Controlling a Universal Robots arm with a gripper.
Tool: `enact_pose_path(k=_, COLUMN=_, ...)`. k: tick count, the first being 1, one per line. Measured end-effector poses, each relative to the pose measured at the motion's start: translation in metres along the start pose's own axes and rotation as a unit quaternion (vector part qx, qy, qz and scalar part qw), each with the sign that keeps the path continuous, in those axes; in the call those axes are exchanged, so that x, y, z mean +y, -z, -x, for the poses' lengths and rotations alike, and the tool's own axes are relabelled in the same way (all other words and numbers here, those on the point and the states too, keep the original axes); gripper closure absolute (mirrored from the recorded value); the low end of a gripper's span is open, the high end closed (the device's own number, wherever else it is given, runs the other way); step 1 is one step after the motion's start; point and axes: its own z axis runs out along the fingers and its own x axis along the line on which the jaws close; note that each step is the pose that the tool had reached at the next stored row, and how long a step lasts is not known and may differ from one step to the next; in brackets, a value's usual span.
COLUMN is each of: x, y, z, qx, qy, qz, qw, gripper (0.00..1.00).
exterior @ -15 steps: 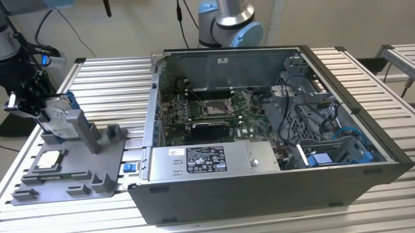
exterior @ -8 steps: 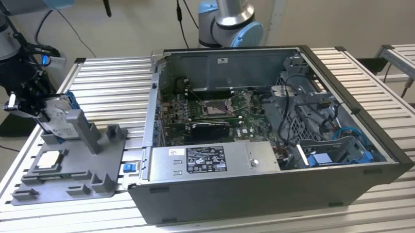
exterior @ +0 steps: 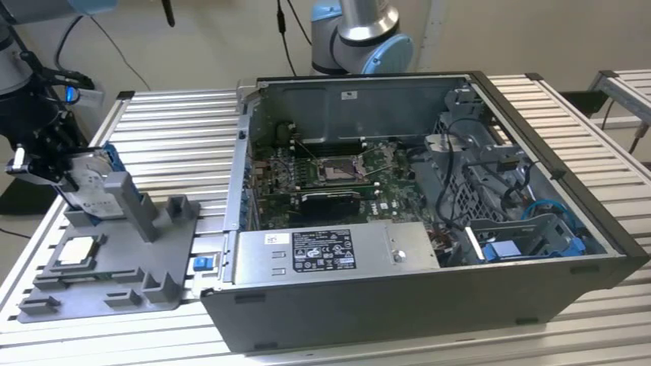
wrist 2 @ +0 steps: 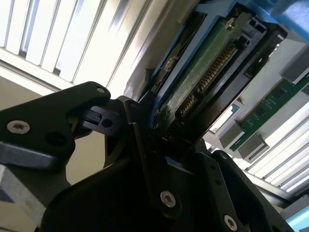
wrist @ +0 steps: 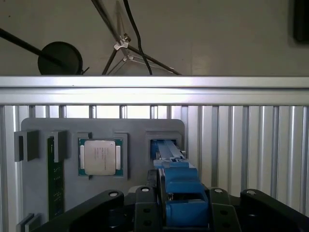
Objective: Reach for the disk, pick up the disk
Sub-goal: 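Pick up the disk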
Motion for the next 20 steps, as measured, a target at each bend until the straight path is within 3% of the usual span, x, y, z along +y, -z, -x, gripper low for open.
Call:
enact_pose_path(k=14, x=0.0, y=0.0004, z=0.0001, qx=-0.0015, qy=0.0, qz=-0.0001, qw=1.0, gripper=1.0)
enact_pose_path(k=20, x=0.0001, y=0.0059, z=0.0001, qx=-0.0014, qy=0.0, qz=0.0, qw=1.0, gripper=1.0)
